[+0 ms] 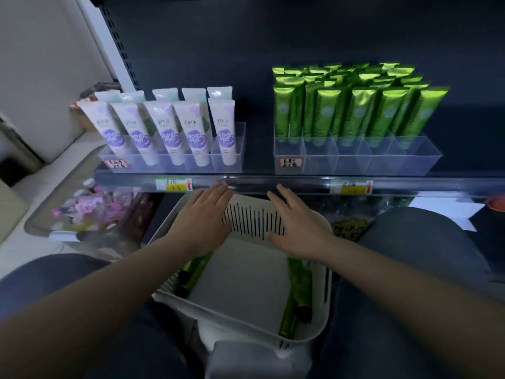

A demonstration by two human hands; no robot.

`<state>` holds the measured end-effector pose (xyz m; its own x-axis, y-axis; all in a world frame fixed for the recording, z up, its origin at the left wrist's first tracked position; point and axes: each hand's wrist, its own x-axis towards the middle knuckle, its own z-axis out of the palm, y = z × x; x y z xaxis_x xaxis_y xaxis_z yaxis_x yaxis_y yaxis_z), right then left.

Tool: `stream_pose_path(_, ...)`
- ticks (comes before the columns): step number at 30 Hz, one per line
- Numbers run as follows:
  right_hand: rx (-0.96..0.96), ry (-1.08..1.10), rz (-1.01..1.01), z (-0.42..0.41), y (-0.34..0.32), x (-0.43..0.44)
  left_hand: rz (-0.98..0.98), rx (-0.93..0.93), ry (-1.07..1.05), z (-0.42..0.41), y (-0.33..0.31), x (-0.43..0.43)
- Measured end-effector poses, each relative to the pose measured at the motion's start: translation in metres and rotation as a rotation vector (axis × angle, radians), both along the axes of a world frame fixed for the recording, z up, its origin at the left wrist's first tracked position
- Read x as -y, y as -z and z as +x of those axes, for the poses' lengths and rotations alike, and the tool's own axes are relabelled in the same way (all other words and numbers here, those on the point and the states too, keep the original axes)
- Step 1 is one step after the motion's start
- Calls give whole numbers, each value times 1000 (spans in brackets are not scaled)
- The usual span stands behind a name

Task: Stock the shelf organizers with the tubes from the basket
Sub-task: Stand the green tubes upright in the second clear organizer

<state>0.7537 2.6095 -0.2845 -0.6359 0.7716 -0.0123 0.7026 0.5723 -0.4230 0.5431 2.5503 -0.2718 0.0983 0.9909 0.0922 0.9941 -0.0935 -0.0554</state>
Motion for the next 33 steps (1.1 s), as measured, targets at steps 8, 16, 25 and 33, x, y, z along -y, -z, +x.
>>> stream_pose_path(8, 62, -2, -174, -2, 31, -10, -113, 98, -79, -24, 52, 0)
stream_pose_path(16, 294, 69, -414, -8, 64, -30, -265, 248, -248, -49, 89, -18)
stream_pose_path(25, 468, 28, -559, -8, 95, -45, -521, 315, -469, -66, 122, -28)
stream_pose_path(33, 539, 42, -654, -10, 130, -52, -534, 239, -493, -63, 141, -35)
